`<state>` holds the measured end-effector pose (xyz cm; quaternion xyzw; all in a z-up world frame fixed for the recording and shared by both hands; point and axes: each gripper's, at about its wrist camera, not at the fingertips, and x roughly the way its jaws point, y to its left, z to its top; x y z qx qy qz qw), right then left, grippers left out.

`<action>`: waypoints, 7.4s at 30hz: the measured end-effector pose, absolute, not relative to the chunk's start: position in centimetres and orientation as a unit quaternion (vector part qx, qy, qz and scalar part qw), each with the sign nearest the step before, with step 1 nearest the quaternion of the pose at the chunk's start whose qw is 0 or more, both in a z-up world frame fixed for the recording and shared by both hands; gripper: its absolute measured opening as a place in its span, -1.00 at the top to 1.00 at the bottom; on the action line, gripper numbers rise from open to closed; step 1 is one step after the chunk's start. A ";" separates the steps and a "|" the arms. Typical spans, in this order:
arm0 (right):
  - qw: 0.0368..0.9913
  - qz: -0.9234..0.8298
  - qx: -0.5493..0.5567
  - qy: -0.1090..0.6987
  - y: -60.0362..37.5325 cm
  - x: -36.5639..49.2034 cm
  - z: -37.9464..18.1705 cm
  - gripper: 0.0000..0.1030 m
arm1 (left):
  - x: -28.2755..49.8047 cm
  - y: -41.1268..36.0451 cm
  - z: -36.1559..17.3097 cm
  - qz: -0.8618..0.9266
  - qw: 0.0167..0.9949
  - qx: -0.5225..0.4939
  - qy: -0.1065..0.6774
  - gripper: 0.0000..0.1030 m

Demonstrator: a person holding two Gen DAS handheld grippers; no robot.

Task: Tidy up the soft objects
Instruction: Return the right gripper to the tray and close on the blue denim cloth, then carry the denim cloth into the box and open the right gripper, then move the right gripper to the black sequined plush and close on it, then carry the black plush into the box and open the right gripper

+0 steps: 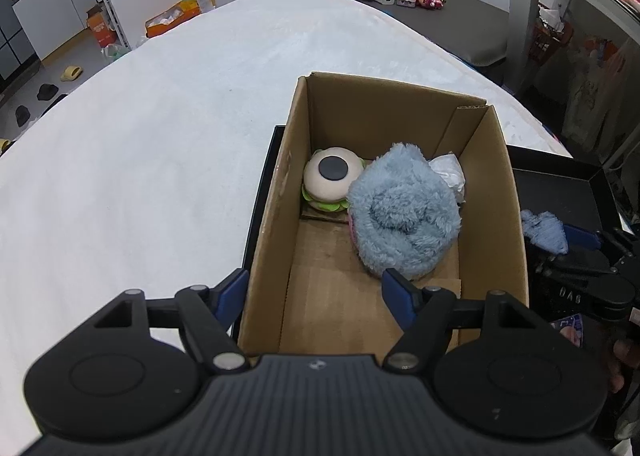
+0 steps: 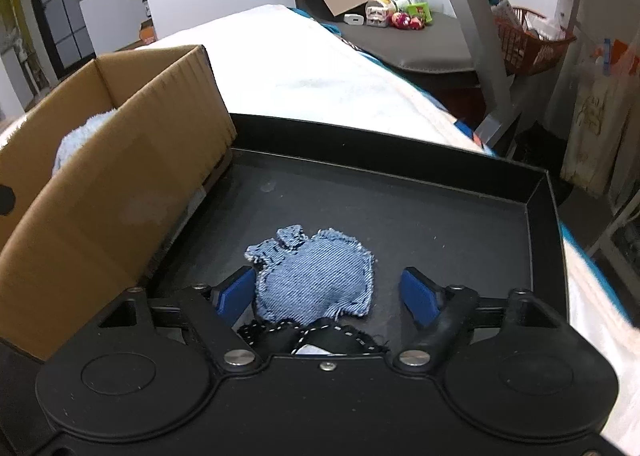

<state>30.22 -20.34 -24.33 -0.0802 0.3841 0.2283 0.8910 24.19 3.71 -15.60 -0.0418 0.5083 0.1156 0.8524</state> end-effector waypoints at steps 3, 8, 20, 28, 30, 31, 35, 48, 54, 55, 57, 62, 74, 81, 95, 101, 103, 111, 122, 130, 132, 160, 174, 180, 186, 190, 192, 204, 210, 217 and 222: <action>0.893 0.228 -0.085 0.378 -20.5 30.2 -24.0 -0.01 | 24.1 3.6 -15.6 0.117 0.853 -0.039 0.507 -0.39; 0.899 0.227 -0.071 0.367 -21.5 29.9 -23.0 0.05 | 24.0 3.4 -15.6 0.121 0.854 -0.038 0.505 -0.39; 0.912 0.235 -0.053 0.331 -21.9 29.0 -19.8 0.05 | 23.4 3.3 -14.9 0.123 0.856 -0.038 0.500 -0.39; 0.919 0.250 -0.053 0.301 -21.3 28.6 -17.4 0.05 | 23.0 3.8 -15.2 0.123 0.856 -0.051 0.499 -0.39; 0.920 0.253 -0.054 0.295 -21.0 28.4 -16.8 0.05 | 22.9 4.0 -15.2 0.124 0.857 -0.055 0.498 -0.39; 0.920 0.255 -0.054 0.292 -20.9 28.3 -16.6 0.04 | 22.9 4.0 -15.2 0.123 0.857 -0.056 0.497 -0.39; 0.920 0.263 -0.059 0.285 -20.2 27.8 -16.0 0.04 | 22.7 4.2 -15.1 0.121 0.859 -0.060 0.495 -0.39; 0.920 0.274 -0.070 0.272 -17.9 26.9 -14.5 0.04 | 22.2 5.2 -15.1 0.103 0.867 -0.076 0.481 -0.38; 0.918 0.284 -0.066 0.269 -16.4 26.7 -13.9 0.04 | 22.1 6.0 -15.2 0.094 0.870 -0.090 0.475 -0.33; 0.917 0.288 -0.063 0.268 -16.1 26.6 -13.8 0.04 | 22.1 6.1 -15.2 0.092 0.871 -0.092 0.474 -0.33; 0.916 0.295 -0.058 0.267 -15.7 26.6 -13.7 0.04 | 22.1 6.4 -15.3 0.090 0.872 -0.096 0.472 -0.31; 0.908 0.315 -0.038 0.273 -14.4 26.6 -13.7 0.04 | 21.9 7.2 -15.4 0.085 0.872 -0.108 0.470 -0.22; 0.894 0.331 -0.033 0.301 -11.4 27.1 -14.6 0.02 | 21.7 9.1 -16.1 0.069 0.869 -0.135 0.471 0.49; 0.894 0.320 -0.041 0.312 -10.5 27.3 -15.6 0.02 | 21.7 9.8 -16.2 0.065 0.868 -0.142 0.472 0.49; 0.906 0.305 -0.083 0.283 -10.0 26.0 -15.7 -0.24 | 21.6 10.3 -16.3 0.072 0.866 -0.142 0.474 0.49; 0.912 0.290 -0.077 0.280 -10.8 26.3 -15.6 -0.26 | 21.7 9.9 -16.2 0.073 0.867 -0.139 0.474 0.49; 0.912 0.289 -0.075 0.280 -11.0 26.3 -15.6 -0.26 | 21.7 9.8 -16.2 0.073 0.867 -0.138 0.474 0.49; 0.917 0.267 -0.088 0.282 -11.3 26.7 -16.0 -0.26 | 21.7 9.7 -16.1 0.077 0.865 -0.134 0.477 0.49; 0.915 0.262 -0.090 0.292 -11.5 27.0 -16.7 -0.26 | 22.0 9.3 -15.9 0.090 0.863 -0.123 0.482 0.43; 0.919 0.254 -0.075 0.292 -13.4 26.9 -16.2 -0.26 | 22.3 7.8 -15.6 0.095 0.862 -0.109 0.486 0.30; 0.919 0.253 -0.070 0.295 -14.0 26.7 -16.2 -0.26 | 22.3 7.4 -15.5 0.093 0.862 -0.106 0.486 0.25; 0.897 0.205 -0.058 0.387 -22.1 25.4 -22.3 -0.30 | 22.8 3.6 -15.3 0.124 0.860 -0.054 0.492 -0.39; 0.894 0.193 -0.061 0.399 -23.3 26.5 -24.4 0.34 | 23.1 3.1 -15.5 0.130 0.858 -0.042 0.495 -0.45; 0.896 0.202 -0.054 0.391 -23.9 26.4 -24.0 0.60 | 23.2 3.0 -15.5 0.131 0.858 -0.040 0.495 -0.45; 0.899 0.209 -0.044 0.382 -24.2 26.1 -23.4 0.63 | 23.1 3.0 -15.4 0.128 0.859 -0.040 0.494 -0.45; 0.903 0.217 -0.037 0.369 -24.3 25.9 -22.7 0.63 | 23.0 3.1 -15.4 0.128 0.859 -0.040 0.494 -0.45; 0.904 0.221 -0.035 0.365 -24.1 25.9 -22.3 0.63 | 23.0 3.2 -15.4 0.128 0.859 -0.042 0.493 -0.45; 0.912 0.232 -0.029 0.336 -22.5 25.6 -19.5 0.63 | 22.7 4.3 -15.7 0.127 0.859 -0.054 0.492 -0.45; 0.920 0.245 -0.027 0.306 -21.2 25.3 -17.3 0.63 | 22.3 4.4 -15.3 0.120 0.863 -0.056 0.487 -0.45; 0.923 0.264 -0.036 0.278 -19.4 25.3 -15.1 0.63 | 21.5 5.5 -15.2 0.126 0.863 -0.071 0.484 -0.45; 0.923 0.272 -0.037 0.268 -18.3 25.0 -14.4 0.63 | 21.1 5.8 -14.9 0.119 0.867 -0.072 0.479 -0.45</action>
